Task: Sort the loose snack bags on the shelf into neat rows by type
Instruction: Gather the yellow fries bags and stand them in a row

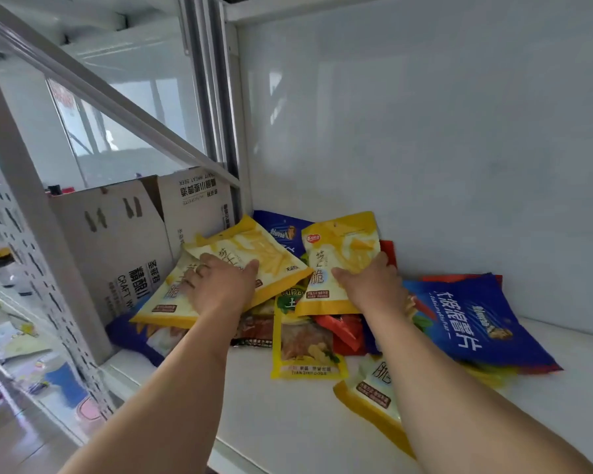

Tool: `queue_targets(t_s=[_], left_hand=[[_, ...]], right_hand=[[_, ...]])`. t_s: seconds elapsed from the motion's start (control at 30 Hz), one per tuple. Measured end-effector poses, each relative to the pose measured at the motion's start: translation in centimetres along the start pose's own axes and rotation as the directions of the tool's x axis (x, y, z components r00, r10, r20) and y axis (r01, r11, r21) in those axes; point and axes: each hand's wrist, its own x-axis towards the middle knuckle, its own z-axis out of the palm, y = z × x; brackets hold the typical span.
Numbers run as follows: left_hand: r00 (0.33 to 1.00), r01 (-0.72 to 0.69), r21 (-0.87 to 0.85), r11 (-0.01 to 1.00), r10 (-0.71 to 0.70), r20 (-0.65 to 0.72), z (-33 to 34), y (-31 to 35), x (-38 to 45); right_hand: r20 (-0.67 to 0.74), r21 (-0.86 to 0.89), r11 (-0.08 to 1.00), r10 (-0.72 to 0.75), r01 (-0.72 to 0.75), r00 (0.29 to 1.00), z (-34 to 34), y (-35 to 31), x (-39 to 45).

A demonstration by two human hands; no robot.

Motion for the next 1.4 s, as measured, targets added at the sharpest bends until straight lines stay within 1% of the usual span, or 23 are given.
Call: queue_targets(t_s=[0.07,0.17,0.23,0.3,0.37,0.4,0.43,0.47,0.5,0.53,0.57,0.6,0.67,0.73,0.87,0.93,1.03,1.1,1.17,1.3,1.4], left_hand=[[0.997,-0.078,-0.057,0.995,0.077,-0.024,0.1,-0.2,0.3],[0.991,-0.131,-0.249,0.96,0.124,-0.046,0.1,-0.4,1.1],[0.987,-0.16,-0.373,0.914,0.155,-0.045,-0.1,-0.4,1.5],[0.987,-0.153,-0.534,0.832,0.161,-0.032,-0.3,-0.2,1.7],[0.994,-0.082,-0.711,0.698,0.109,-0.008,-0.5,-0.1,2.1],[0.998,-0.019,-0.798,0.602,0.063,0.024,-0.7,0.0,2.3],[0.996,0.066,-0.867,0.494,0.016,0.085,-0.9,0.0,2.5],[0.984,0.165,-0.904,0.395,-0.01,0.176,-1.2,0.0,2.4],[0.962,0.261,-0.911,0.32,-0.004,0.274,-1.5,0.0,2.4],[0.933,0.338,-0.896,0.287,0.022,0.359,-1.7,-0.1,2.3],[0.909,0.385,-0.881,0.276,0.054,0.414,-1.9,-0.1,2.1],[0.895,0.407,-0.875,0.26,0.077,0.439,-2.1,0.0,1.9],[0.889,0.416,-0.887,0.203,0.115,0.443,-2.4,0.1,1.7],[0.897,0.396,-0.905,0.157,0.146,0.417,-2.7,-0.1,1.5],[0.894,0.351,-0.93,0.111,0.257,0.368,-3.8,-0.7,0.5],[0.877,0.347,-0.933,0.099,0.32,0.36,-4.2,-0.9,-0.1],[0.83,0.386,-0.916,0.112,0.392,0.397,-4.2,-0.8,-1.8],[0.775,0.424,-0.898,0.118,0.466,0.427,-3.9,-0.5,-3.3],[0.711,0.446,-0.883,0.146,0.542,0.448,-3.5,0.0,-5.0],[0.615,0.427,-0.87,0.247,0.625,0.48,-2.5,1.9,-9.1],[0.515,0.42,-0.85,0.319,0.687,0.512,-1.8,3.8,-12.5]], right_hand=[[-0.021,0.051,0.999,0.009,-0.008,1.0,0.5,-0.3,0.0],[-0.018,0.138,0.99,0.009,-0.006,1.0,1.0,-0.9,-0.2],[-0.006,0.197,0.98,0.005,-0.004,1.0,1.2,-1.1,-0.3],[-0.001,0.253,0.967,0.02,-0.02,1.0,1.5,-1.0,-0.4],[0.005,0.321,0.946,0.04,-0.039,0.999,1.6,-1.0,-0.5],[0.009,0.366,0.93,0.043,-0.043,0.999,1.6,-1.0,-0.6],[0.016,0.417,0.908,0.049,-0.051,0.999,1.5,-1.1,-0.6],[0.024,0.467,0.882,0.058,-0.063,0.998,1.4,-1.2,-0.8],[0.03,0.512,0.855,0.073,-0.078,0.997,1.3,-1.3,-0.8],[0.033,0.55,0.83,0.087,-0.091,0.996,1.2,-1.3,-0.9],[0.037,0.581,0.808,0.098,-0.101,0.995,1.1,-1.4,-1.0],[0.039,0.599,0.794,0.101,-0.105,0.994,1.0,-1.4,-1.1],[0.046,0.617,0.78,0.098,-0.105,0.994,0.5,-1.4,-1.3],[0.054,0.661,0.745,0.078,-0.094,0.995,-0.2,-1.3,-1.8],[0.052,0.737,0.671,0.066,-0.083,0.996,-1.5,-0.6,-3.0],[0.038,0.763,0.643,0.058,-0.066,0.998,-2.3,-0.2,-3.6],[-0.001,0.78,0.625,0.073,-0.045,0.997,-4.3,1.0,-4.9],[-0.011,0.778,0.626,0.092,-0.049,0.996,-5.9,2.2,-5.6],[0.0,0.789,0.611,0.1,-0.061,0.995,-7.7,3.7,-6.3],[0.061,0.805,0.582,0.118,-0.119,0.991,-11.8,7.8,-7.9],[0.06,0.826,0.55,0.135,-0.125,0.989,-15.1,11.3,-9.3]])
